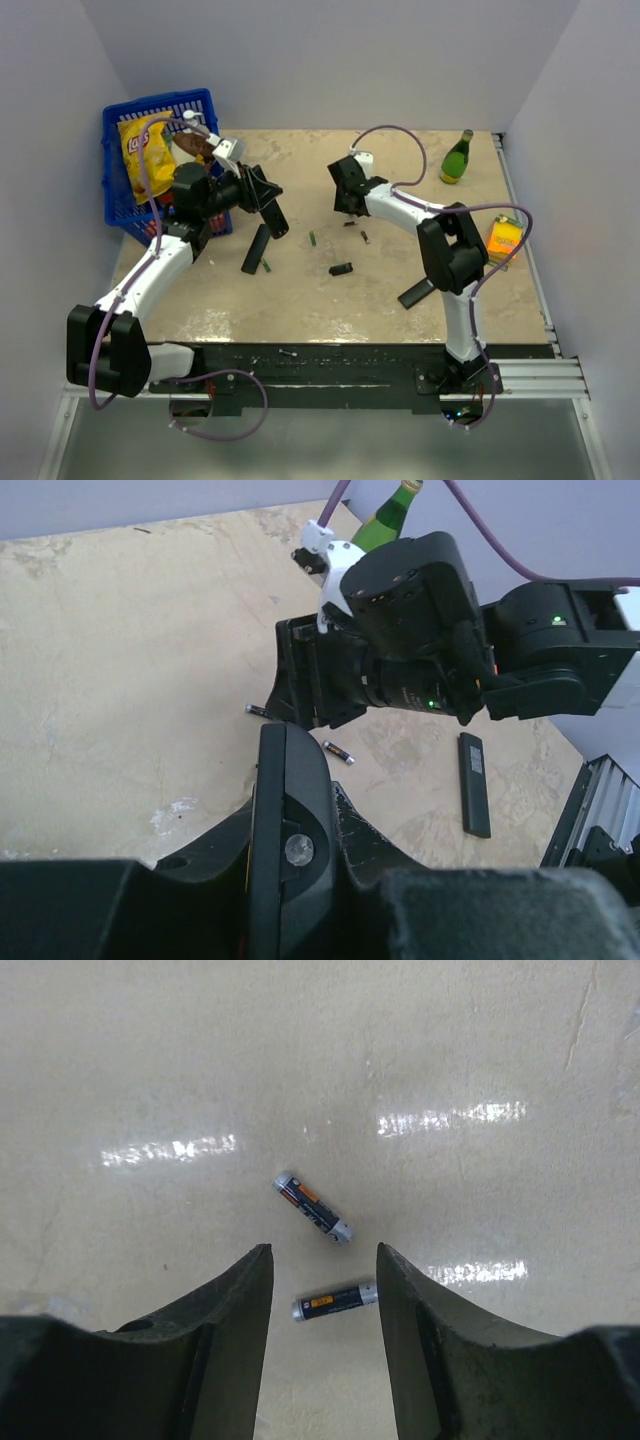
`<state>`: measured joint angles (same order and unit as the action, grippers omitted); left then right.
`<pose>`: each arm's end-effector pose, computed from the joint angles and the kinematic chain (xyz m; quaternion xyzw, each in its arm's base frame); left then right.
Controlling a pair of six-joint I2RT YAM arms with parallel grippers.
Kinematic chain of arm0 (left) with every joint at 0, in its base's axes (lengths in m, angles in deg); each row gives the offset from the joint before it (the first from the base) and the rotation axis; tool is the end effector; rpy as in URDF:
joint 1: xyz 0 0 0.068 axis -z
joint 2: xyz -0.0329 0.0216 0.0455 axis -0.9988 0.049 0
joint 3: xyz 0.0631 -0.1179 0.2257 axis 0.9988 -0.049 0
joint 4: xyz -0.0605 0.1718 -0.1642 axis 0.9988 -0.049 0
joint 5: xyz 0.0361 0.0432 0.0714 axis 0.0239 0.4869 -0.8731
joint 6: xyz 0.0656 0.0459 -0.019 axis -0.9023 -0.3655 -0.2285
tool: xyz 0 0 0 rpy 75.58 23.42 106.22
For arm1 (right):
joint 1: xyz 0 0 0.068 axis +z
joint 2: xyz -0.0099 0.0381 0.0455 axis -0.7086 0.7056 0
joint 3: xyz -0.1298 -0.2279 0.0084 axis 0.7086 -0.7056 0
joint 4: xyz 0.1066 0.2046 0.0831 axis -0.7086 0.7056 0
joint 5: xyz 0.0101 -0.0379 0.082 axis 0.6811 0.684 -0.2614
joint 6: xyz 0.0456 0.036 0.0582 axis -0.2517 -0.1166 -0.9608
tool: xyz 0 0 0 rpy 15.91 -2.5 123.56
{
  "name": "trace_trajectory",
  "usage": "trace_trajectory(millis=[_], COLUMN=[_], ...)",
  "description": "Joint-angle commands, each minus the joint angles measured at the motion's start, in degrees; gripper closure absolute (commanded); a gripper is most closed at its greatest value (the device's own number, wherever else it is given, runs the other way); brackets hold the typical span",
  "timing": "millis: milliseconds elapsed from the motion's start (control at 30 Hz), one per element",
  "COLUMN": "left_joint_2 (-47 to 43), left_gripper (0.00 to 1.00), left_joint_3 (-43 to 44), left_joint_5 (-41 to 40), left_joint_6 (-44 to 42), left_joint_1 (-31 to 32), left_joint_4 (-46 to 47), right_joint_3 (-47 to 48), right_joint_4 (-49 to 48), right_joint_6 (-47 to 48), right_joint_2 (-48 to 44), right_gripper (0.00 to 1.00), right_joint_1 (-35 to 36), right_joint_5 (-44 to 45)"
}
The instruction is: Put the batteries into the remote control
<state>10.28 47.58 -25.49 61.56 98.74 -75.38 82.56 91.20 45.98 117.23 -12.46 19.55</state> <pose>0.2962 -0.1040 0.3072 0.1379 0.7370 -0.4059 0.5225 0.4028 0.2221 0.1699 0.0794 0.9197 0.0065 0.3845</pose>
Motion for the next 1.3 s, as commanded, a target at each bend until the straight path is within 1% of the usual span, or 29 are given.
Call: trace_trajectory(millis=[0, 300, 600, 767, 1000, 1100, 1267], left_joint_2=[-0.7, -0.7, -0.7, -0.6, -0.5, -0.4, -0.5], left_gripper=[1.00, 1.00, 1.00, 1.00, 1.00, 1.00, 1.00], left_joint_3=[0.0, -0.3, -0.7, -0.7, -0.9, -0.9, -1.1], left_joint_5=[1.4, 1.9, 2.5, 2.9, 3.0, 3.0, 3.3], left_joint_6=[0.4, 0.9, 1.6, 1.8, 2.1, 2.1, 2.5], left_joint_1=[0.1, 0.0, 0.1, 0.1, 0.1, 0.1, 0.1], left_joint_4=[3.5, 3.9, 4.8, 5.1, 5.3, 5.4, 5.7], right_joint_3=[1.6, -1.7, -4.7, -5.7, -6.8, -10.4, -21.4], right_joint_4=[3.1, 3.7, 3.1, 2.5, 3.1, 2.0, -3.7], right_joint_6=[0.5, 0.2, -0.2, 0.6, 0.9, -0.7, -7.9], right_joint_2=[0.9, 0.0, -1.5, -3.6, -9.3, -13.3, -20.8], right_gripper=[0.51, 0.51, 0.55, 0.55, 0.55, 0.55, 0.54], right_joint_1=[-0.1, -0.1, 0.1, 0.1, 0.6, 0.8, 0.7], right_joint_5=[2.7, 1.3, -0.7, -1.0, -1.0, -3.3, -7.6])
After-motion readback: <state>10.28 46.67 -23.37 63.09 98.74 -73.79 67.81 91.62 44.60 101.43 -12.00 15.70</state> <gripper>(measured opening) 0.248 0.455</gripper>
